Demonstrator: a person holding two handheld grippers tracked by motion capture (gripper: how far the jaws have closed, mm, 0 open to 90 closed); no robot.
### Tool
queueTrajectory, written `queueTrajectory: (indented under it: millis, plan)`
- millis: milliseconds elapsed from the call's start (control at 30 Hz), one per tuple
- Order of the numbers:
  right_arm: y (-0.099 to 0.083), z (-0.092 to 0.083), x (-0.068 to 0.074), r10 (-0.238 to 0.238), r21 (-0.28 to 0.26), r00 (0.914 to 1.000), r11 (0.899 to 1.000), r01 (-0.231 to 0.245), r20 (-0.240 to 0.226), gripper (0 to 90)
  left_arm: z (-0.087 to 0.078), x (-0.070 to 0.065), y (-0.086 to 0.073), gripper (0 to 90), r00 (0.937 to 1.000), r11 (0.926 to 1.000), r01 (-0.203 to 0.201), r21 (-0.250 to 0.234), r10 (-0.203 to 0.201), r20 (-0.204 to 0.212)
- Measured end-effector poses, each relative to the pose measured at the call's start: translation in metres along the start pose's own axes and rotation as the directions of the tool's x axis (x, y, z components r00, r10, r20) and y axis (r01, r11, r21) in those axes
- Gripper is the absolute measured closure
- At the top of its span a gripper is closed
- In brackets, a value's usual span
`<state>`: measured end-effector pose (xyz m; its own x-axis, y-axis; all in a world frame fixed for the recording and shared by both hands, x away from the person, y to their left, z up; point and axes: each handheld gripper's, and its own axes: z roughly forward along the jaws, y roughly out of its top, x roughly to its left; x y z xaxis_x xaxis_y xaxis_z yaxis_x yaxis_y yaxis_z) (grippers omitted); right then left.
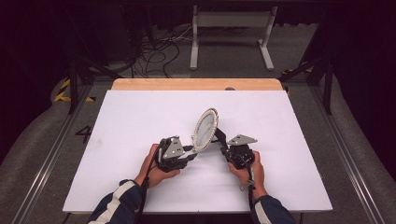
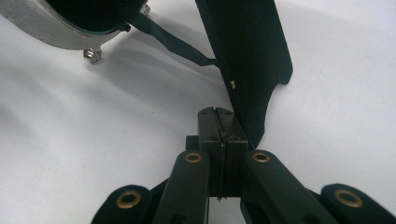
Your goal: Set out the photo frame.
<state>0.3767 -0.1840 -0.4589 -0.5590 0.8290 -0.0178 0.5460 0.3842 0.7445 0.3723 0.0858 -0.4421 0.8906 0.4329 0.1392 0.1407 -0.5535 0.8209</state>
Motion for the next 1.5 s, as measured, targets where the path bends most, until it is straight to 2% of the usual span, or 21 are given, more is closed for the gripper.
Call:
queueTrajectory:
  millis: [100,133,233,300,333,567,733,767,833,867,900,1167,1300,1333,1433,1500]
  plan:
    - [0.0,0.0,0.0,0.004,0.001,1.0,1.0,-0.004,-0.003,90.0,-0.007,0.001,-0.002,65.7,0.9999,0.9999,0.011,-0.008,-0.011,-0.01]
    - [0.0,-0.001,0.0,0.003,-0.001,1.0,1.0,-0.003,-0.003,90.0,-0.014,0.001,-0.005,64.1,0.9997,1.0,0.009,-0.001,-0.009,-0.022]
    - [0.0,-0.002,0.0,0.004,-0.006,1.0,1.0,-0.004,-0.007,90.0,-0.019,0.002,-0.007,61.2,0.9995,0.9999,0.011,0.004,-0.011,-0.03]
    - [0.0,-0.006,0.001,0.007,-0.015,0.9998,1.0,-0.007,-0.018,90.0,-0.024,0.003,-0.01,55.3,0.9991,0.9998,0.022,0.002,-0.022,-0.037]
    - [0.001,-0.007,0.002,0.004,-0.017,0.9998,1.0,-0.004,-0.021,89.8,-0.028,0.004,-0.012,55.3,0.9989,0.9996,0.027,0.005,-0.026,-0.039]
    - [0.003,-0.013,0.015,-0.021,-0.048,0.9979,0.999,0.018,-0.061,85.0,-0.041,0.002,-0.023,44.4,0.9979,0.9991,0.026,0.034,-0.024,-0.061]
    - [0.006,-0.017,0.021,-0.019,-0.072,0.9965,0.997,0.014,-0.082,75.5,-0.047,-0.002,-0.032,36.2,0.9972,0.9975,0.052,0.048,-0.049,-0.056]
    - [0.007,-0.019,0.023,-0.012,-0.091,0.9961,0.996,0.004,-0.087,68.7,-0.049,-0.006,-0.034,32.6,0.9967,0.9966,0.066,0.048,-0.064,-0.05]
    - [0.008,-0.019,0.023,-0.006,-0.101,0.9947,0.995,-0.004,-0.103,66.3,-0.05,-0.007,-0.036,29.7,0.9971,0.9965,0.063,0.054,-0.061,-0.047]
    - [0.009,-0.02,0.025,-0.007,-0.12,0.9924,0.993,-0.008,-0.122,61.9,-0.051,-0.01,-0.037,28.3,0.9978,0.9962,0.055,0.068,-0.052,-0.041]
    - [0.01,-0.02,0.026,-0.009,-0.123,0.9928,0.992,-0.006,-0.119,59.1,-0.053,-0.012,-0.038,27.3,0.9981,0.996,0.049,0.075,-0.046,-0.04]
    - [0.02,-0.026,0.037,-0.013,-0.188,0.9923,0.982,-0.01,-0.123,55.3,-0.063,-0.016,-0.045,23.4,0.9967,0.9953,0.07,0.067,-0.067,-0.045]
    - [0.024,-0.027,0.041,-0.008,-0.214,0.9917,0.977,-0.02,-0.129,55.7,-0.065,-0.015,-0.047,22.8,0.9951,0.994,0.081,0.073,-0.077,-0.062]
    - [0.025,-0.027,0.042,-0.012,-0.218,0.9916,0.976,-0.017,-0.129,55.6,-0.065,-0.016,-0.048,22.7,0.9944,0.9933,0.09,0.073,-0.086,-0.062]
    - [0.029,-0.026,0.048,-0.022,-0.22,0.9899,0.975,-0.009,-0.14,54.2,-0.066,-0.019,-0.051,22.7,0.9949,0.9927,0.078,0.092,-0.071,-0.071]
    - [0.031,-0.024,0.05,-0.017,-0.222,0.99,0.975,-0.015,-0.14,52.8,-0.067,-0.019,-0.053,22.7,0.9945,0.9918,0.085,0.096,-0.078,-0.069]
